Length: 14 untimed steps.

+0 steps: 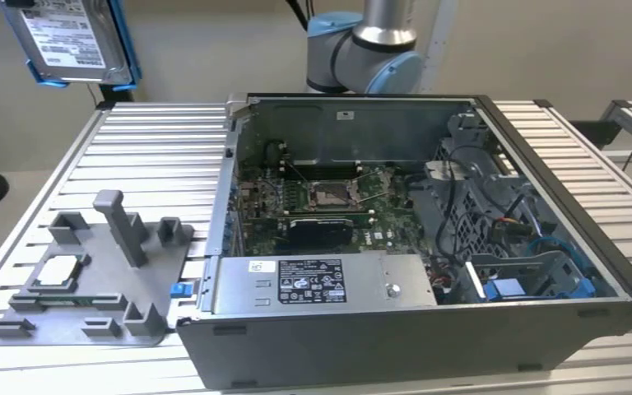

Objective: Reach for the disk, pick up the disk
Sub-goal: 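Pick up the disk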

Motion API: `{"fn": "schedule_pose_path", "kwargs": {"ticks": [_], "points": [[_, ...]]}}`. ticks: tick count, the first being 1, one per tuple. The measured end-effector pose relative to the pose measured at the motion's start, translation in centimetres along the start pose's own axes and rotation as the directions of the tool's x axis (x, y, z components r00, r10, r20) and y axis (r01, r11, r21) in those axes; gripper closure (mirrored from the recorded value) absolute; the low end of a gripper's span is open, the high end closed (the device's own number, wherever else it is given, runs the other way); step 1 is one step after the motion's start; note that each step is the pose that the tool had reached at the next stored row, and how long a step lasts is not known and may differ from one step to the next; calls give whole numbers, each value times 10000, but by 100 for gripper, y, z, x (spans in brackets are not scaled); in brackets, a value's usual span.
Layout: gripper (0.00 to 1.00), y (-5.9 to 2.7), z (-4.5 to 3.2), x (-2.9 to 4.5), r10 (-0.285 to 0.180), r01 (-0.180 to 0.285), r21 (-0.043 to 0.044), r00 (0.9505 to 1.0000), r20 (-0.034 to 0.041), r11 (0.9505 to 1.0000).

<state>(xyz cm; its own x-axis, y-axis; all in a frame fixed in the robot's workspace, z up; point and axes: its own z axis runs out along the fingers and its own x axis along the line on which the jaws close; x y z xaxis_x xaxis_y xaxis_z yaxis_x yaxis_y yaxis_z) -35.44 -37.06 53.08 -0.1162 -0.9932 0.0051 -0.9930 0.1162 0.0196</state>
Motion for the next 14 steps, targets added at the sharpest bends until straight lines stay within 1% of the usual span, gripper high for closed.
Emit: {"fn": "schedule_pose_path", "kwargs": {"ticks": [14], "points": [[100, -564, -5, -66, 0, 0, -2, 10000, -1, 10000]]}}
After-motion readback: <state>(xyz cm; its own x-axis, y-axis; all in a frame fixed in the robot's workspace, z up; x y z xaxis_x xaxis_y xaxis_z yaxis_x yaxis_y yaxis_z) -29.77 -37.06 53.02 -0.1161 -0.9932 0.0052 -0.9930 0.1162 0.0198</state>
